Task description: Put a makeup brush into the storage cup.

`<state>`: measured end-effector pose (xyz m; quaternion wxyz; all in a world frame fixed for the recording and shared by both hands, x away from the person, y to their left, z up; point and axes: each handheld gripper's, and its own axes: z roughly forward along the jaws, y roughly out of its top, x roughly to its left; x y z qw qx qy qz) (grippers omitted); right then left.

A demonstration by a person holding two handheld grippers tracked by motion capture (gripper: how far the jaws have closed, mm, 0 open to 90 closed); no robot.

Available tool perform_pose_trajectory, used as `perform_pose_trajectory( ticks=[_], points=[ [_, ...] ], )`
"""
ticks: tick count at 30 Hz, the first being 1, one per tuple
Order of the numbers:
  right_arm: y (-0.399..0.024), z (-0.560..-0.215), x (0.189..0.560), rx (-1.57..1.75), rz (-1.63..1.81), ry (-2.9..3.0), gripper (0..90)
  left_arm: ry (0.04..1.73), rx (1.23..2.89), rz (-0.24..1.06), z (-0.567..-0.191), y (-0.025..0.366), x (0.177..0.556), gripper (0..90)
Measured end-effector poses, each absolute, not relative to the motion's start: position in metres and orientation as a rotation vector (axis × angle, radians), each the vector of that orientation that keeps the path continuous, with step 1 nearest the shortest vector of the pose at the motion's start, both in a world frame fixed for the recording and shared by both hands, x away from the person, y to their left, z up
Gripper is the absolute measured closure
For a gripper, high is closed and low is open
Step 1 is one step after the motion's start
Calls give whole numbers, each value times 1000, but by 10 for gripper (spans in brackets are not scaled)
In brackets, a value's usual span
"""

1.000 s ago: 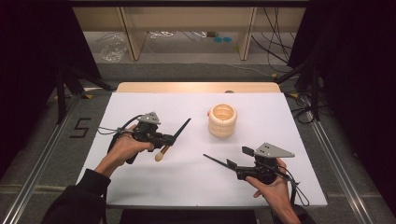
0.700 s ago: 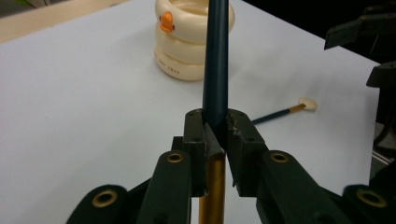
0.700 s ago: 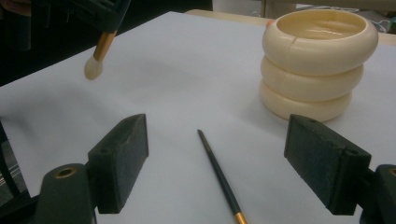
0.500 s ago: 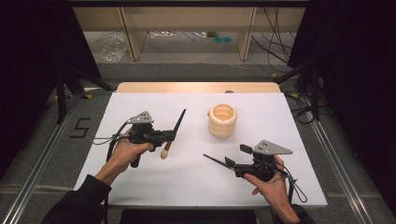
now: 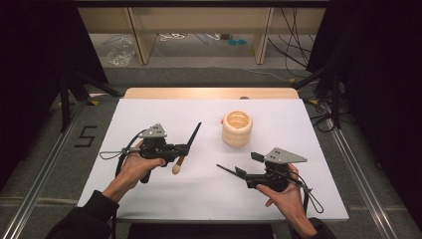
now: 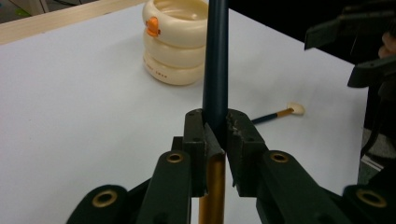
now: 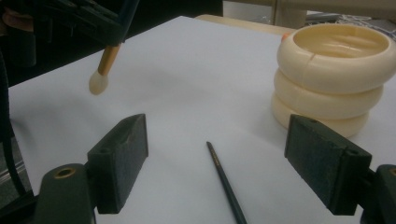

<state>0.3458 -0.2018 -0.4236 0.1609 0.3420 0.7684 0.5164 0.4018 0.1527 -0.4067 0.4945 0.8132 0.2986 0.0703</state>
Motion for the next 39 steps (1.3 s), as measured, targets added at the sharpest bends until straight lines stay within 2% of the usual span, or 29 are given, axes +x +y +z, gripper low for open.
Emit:
perform_pose_trajectory(
  ticks=[12,28,35,37,39],
  points=[
    [-190,-407,350,728,1300,2396,246,597,2152,194,-413,138,381,788],
    [-170,-392,356,555,1083,2654,258,423,2334,188,-417,126,363,788],
    [-157,-388,359,501,997,2729,286,316,2449,223,-416,122,359,788],
    [-154,-387,360,480,976,2746,292,343,2421,215,-418,117,355,788],
    [-151,-387,361,459,955,2760,310,287,2483,237,-417,116,355,788]
  ],
)
